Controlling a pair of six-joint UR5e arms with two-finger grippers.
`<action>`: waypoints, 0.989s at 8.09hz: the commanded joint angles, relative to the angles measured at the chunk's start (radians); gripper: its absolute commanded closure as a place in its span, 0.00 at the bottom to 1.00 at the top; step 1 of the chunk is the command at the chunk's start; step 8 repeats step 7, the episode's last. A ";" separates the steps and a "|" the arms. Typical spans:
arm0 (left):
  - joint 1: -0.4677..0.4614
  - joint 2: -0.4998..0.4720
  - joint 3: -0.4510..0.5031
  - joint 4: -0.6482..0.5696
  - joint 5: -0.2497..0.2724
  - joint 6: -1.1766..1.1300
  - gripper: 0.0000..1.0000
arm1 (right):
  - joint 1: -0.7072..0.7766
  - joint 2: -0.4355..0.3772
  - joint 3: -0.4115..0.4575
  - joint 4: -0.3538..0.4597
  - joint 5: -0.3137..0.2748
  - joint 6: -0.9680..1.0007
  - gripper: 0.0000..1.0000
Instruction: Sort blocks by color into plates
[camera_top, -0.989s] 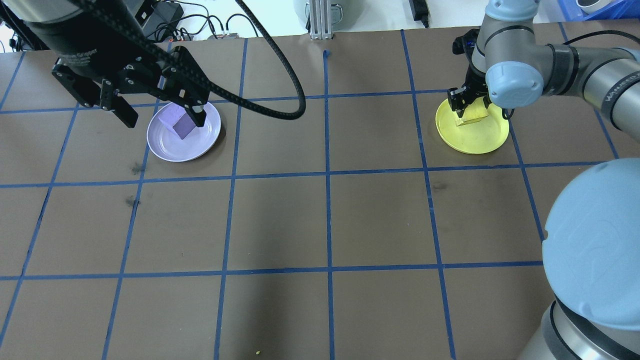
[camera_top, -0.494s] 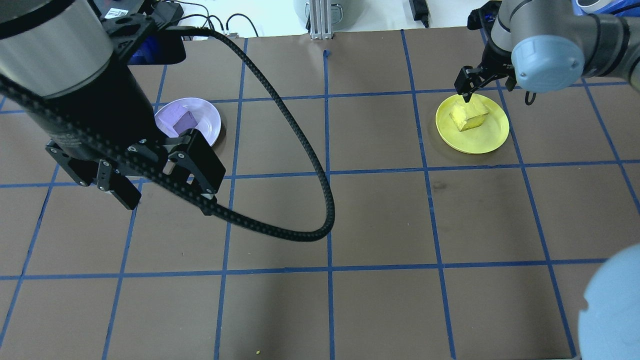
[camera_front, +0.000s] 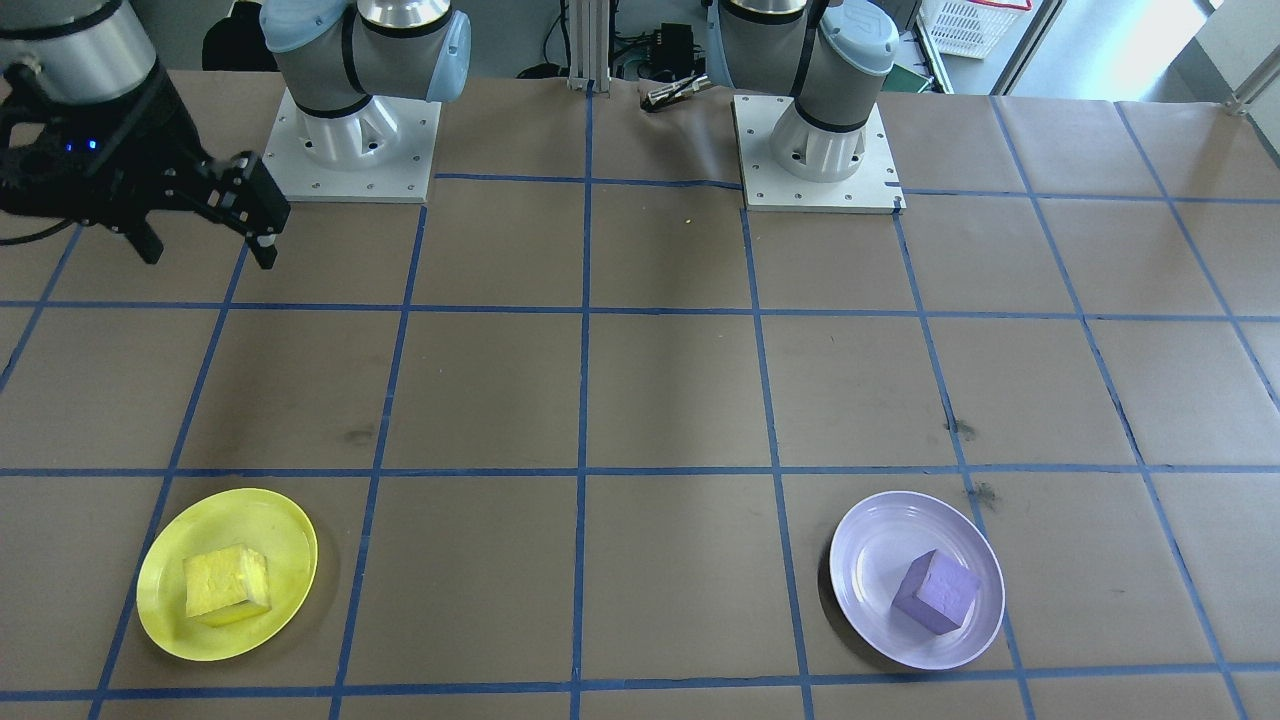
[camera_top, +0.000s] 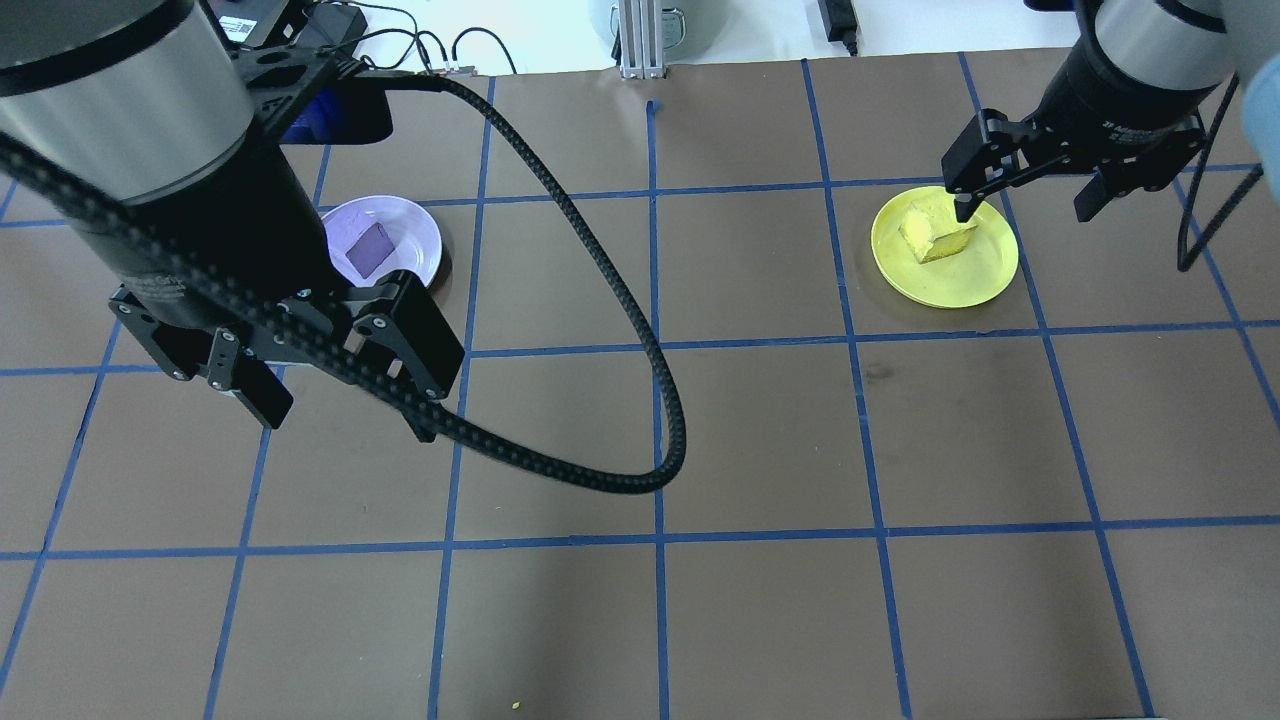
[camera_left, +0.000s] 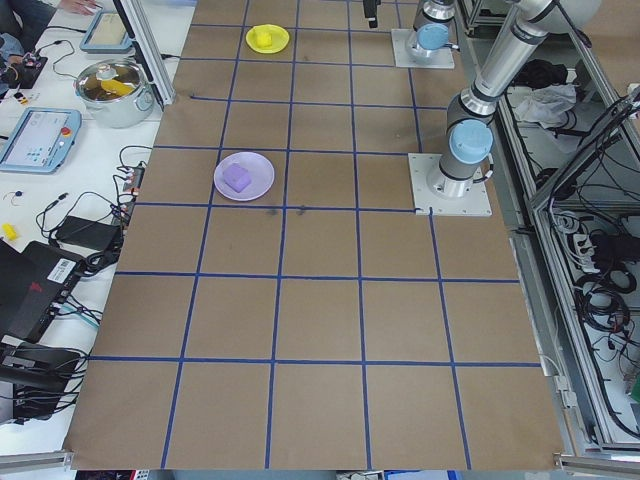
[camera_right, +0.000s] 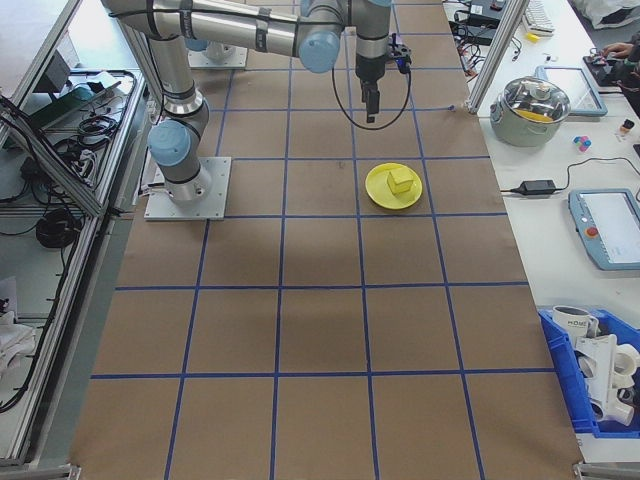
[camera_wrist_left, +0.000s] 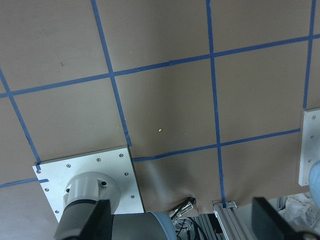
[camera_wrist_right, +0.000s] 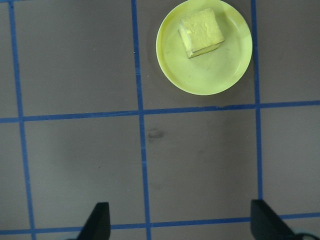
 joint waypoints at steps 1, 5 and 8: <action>0.001 -0.003 -0.012 0.073 -0.003 -0.002 0.00 | 0.002 -0.145 0.118 0.022 0.116 0.093 0.00; 0.005 0.022 -0.007 0.173 0.001 0.002 0.00 | 0.078 -0.117 0.151 -0.035 0.087 0.096 0.00; 0.010 0.014 0.002 0.243 0.003 -0.001 0.00 | 0.078 -0.074 0.150 -0.074 0.034 0.098 0.00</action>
